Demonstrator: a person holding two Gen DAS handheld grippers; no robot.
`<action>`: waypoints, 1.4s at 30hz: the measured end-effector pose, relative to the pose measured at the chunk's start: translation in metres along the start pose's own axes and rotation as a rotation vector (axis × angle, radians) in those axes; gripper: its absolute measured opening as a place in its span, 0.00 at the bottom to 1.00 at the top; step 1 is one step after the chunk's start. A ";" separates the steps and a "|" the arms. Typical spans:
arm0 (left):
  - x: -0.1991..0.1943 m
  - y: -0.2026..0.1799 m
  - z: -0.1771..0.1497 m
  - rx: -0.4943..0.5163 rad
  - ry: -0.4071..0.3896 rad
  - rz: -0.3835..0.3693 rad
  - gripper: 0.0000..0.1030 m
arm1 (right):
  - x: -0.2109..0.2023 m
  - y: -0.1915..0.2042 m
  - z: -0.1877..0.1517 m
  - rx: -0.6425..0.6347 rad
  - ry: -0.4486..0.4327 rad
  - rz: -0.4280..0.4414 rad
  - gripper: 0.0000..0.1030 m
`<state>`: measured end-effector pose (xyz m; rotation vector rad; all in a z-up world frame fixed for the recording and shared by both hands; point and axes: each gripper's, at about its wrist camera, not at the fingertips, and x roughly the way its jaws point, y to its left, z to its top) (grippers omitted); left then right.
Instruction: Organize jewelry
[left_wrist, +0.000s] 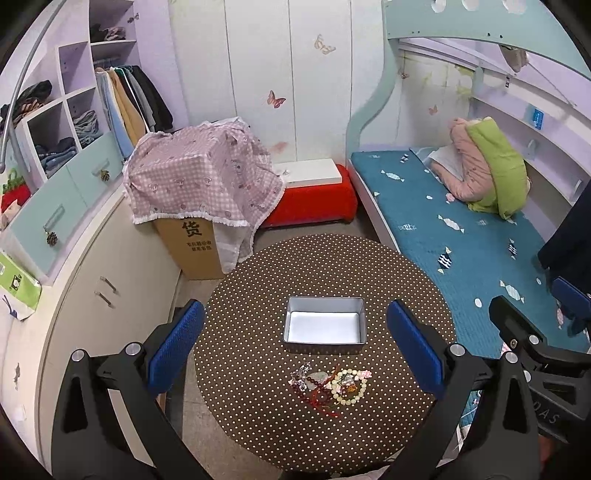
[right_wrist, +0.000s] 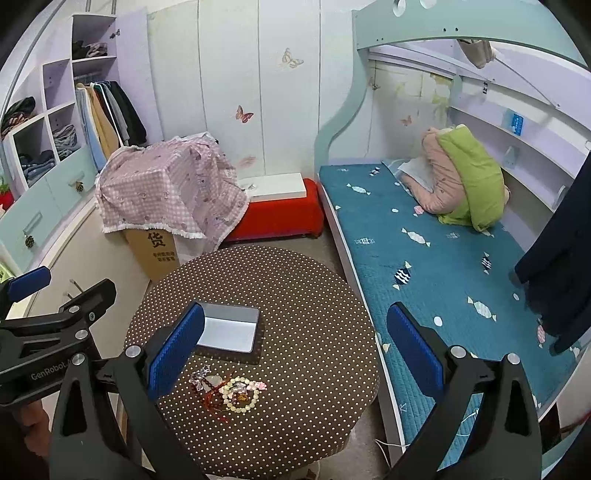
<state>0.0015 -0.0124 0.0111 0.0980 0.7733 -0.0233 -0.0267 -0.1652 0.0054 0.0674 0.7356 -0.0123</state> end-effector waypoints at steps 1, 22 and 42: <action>0.000 -0.001 0.000 0.000 0.000 0.001 0.95 | 0.000 0.000 0.000 0.000 0.000 0.000 0.93; -0.002 0.001 0.001 0.000 0.006 0.013 0.95 | -0.001 0.005 -0.002 -0.001 0.006 0.005 0.93; 0.001 0.000 -0.001 -0.008 0.020 0.028 0.95 | 0.004 0.005 -0.003 -0.012 0.021 0.019 0.93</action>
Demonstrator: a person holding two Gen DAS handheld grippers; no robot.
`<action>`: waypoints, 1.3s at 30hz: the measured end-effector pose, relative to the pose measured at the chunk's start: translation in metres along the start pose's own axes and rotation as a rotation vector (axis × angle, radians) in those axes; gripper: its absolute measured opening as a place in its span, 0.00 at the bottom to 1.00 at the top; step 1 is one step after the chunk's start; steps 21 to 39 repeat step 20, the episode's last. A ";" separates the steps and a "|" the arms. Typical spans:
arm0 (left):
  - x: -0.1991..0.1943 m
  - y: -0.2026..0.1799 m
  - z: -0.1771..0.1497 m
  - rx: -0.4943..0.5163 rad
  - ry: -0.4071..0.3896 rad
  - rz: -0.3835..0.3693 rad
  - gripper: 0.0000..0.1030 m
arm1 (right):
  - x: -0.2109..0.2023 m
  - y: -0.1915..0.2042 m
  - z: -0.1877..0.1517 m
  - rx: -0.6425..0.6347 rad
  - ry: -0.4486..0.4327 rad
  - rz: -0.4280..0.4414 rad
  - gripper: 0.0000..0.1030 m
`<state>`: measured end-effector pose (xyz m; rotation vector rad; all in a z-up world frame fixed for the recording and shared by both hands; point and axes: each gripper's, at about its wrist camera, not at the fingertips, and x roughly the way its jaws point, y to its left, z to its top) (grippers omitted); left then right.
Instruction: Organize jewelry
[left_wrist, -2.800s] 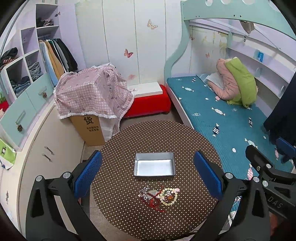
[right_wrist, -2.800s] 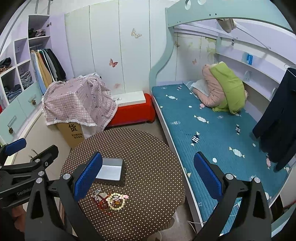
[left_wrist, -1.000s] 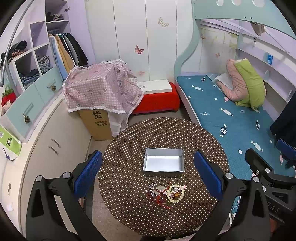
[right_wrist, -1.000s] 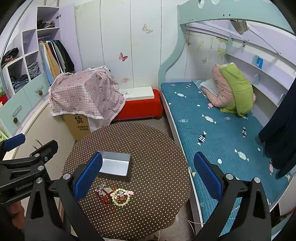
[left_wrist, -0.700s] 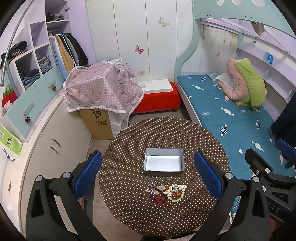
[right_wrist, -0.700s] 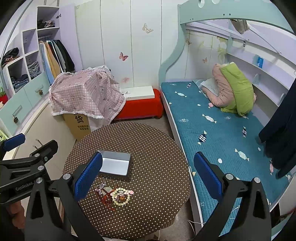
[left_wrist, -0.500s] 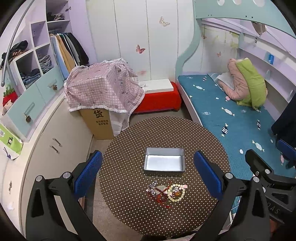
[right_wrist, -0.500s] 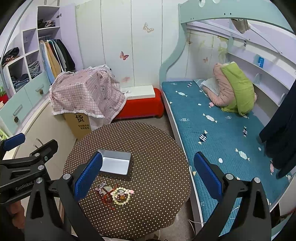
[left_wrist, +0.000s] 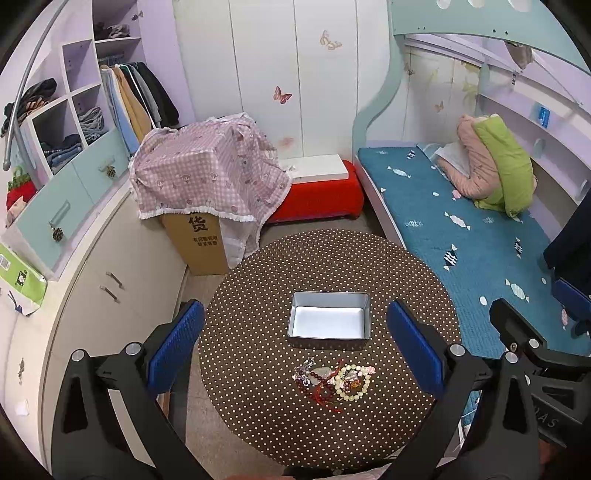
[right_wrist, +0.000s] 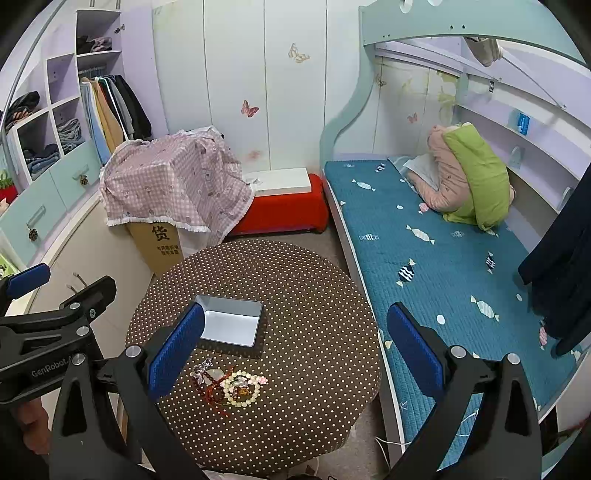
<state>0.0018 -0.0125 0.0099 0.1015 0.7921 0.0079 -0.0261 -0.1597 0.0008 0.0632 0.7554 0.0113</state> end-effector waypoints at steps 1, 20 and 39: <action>0.000 0.000 0.000 -0.001 0.003 0.000 0.95 | 0.001 -0.001 0.000 -0.001 0.001 0.001 0.93; -0.004 0.000 -0.002 -0.005 -0.013 0.004 0.95 | 0.003 -0.011 0.004 -0.007 0.009 0.009 0.93; -0.004 0.000 -0.002 -0.005 -0.013 0.004 0.95 | 0.003 -0.011 0.004 -0.007 0.009 0.009 0.93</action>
